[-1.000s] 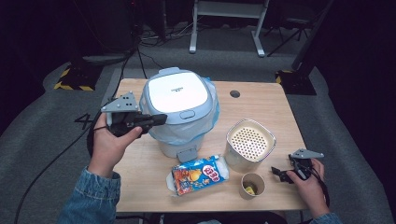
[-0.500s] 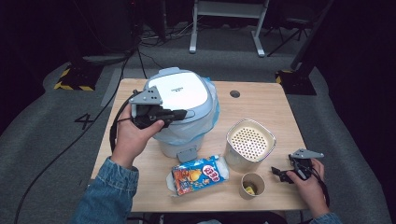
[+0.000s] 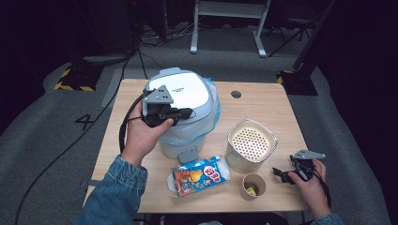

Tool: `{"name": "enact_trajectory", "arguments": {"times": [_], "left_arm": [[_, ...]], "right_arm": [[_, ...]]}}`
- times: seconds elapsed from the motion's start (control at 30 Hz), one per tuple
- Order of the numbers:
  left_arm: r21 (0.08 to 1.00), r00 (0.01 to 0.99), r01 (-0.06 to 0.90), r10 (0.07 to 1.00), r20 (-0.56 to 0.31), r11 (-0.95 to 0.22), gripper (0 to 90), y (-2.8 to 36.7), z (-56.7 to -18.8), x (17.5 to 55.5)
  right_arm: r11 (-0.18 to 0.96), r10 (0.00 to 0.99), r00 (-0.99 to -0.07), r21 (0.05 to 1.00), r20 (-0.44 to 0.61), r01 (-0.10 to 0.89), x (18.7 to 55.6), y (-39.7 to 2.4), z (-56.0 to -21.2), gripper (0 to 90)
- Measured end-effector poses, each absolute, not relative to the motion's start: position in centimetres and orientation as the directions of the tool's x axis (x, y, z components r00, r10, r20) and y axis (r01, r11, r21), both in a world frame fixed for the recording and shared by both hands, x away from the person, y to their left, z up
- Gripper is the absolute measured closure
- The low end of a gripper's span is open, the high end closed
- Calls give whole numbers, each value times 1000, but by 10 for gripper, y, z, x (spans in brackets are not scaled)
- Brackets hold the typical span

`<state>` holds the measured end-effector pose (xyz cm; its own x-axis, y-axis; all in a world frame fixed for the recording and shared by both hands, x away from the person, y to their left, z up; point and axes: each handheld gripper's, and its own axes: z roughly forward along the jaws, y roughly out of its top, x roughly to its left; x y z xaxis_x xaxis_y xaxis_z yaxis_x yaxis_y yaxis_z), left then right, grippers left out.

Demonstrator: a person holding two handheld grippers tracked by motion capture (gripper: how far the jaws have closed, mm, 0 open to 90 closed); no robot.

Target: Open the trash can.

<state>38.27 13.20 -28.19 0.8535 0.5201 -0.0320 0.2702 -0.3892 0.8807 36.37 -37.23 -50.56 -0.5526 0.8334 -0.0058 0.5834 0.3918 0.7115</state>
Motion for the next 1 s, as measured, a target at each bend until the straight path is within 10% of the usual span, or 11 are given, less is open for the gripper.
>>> {"name": "enact_trajectory", "arguments": {"times": [0.6, 0.73, 1.0], "left_arm": [[875, 841, 252, 540, 13, -414, 897, 131, -280, 382], [882, 850, 264, 526, -21, -390, 636, 132, -279, 378], [893, 882, 234, 470, -28, -385, 436, 135, -284, 346]], "right_arm": [[392, 833, -553, 711, -6, 584, 364, -372, -506, 1], [392, 833, -553, 711, -6, 584, 364, -372, -506, 1], [392, 833, -553, 711, -6, 583, 364, -372, -506, 1]]}}
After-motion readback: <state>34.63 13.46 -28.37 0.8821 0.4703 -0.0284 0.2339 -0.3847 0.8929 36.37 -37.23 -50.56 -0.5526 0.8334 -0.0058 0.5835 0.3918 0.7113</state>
